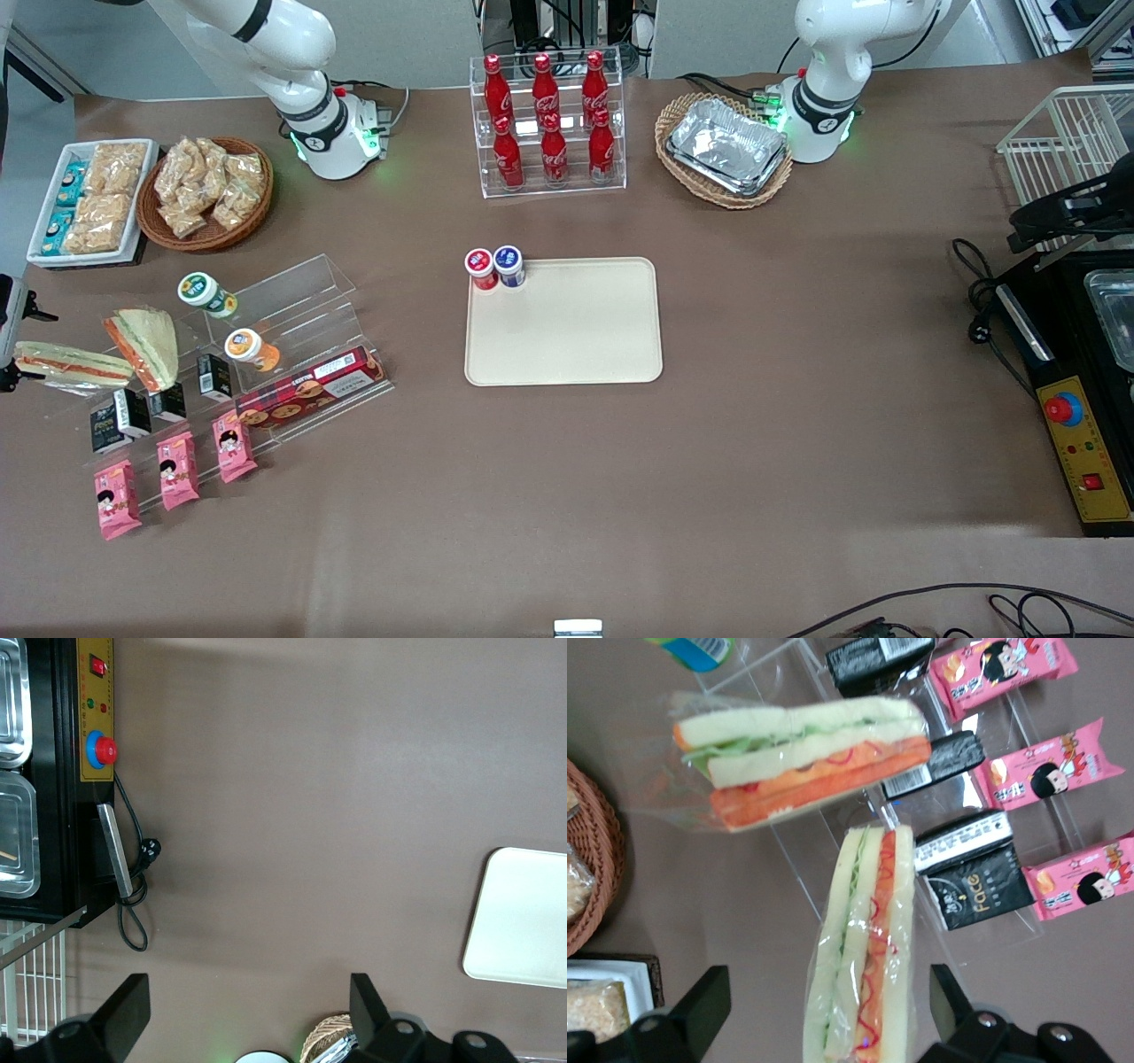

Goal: Place sandwich on tray
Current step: 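Lower the open right gripper onto the upright plastic-wrapped sandwich, then close the right gripper on the wrapped sandwich and lift it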

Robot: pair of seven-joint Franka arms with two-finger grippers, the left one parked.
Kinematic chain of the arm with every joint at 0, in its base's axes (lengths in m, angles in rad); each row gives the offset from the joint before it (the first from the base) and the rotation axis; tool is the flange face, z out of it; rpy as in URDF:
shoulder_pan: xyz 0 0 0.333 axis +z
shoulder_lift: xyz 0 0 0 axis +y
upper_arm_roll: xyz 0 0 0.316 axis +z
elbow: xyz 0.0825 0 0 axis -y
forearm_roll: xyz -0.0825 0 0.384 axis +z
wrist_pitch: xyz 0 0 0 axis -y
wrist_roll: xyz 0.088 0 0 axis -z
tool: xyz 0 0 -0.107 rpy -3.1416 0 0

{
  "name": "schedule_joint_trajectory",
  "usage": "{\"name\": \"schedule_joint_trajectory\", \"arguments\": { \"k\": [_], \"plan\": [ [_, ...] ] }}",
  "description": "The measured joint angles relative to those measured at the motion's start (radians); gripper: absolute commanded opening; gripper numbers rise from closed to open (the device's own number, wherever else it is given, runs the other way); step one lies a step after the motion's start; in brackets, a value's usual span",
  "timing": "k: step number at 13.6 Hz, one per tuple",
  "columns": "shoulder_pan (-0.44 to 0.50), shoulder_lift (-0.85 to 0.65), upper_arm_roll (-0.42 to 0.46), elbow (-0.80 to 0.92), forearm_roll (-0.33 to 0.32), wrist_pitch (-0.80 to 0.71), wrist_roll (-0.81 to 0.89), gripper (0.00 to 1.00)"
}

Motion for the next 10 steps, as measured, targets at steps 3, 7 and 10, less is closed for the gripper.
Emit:
{"name": "schedule_joint_trajectory", "arguments": {
  "k": [3,7,10],
  "plan": [
    [-0.008,0.010,0.000,0.000,0.000,0.008,-0.009,1.00],
    [-0.010,0.027,0.000,0.000,0.000,0.036,-0.022,1.00],
    [-0.025,0.045,0.000,0.000,0.000,0.042,-0.026,1.00]
  ]
}}
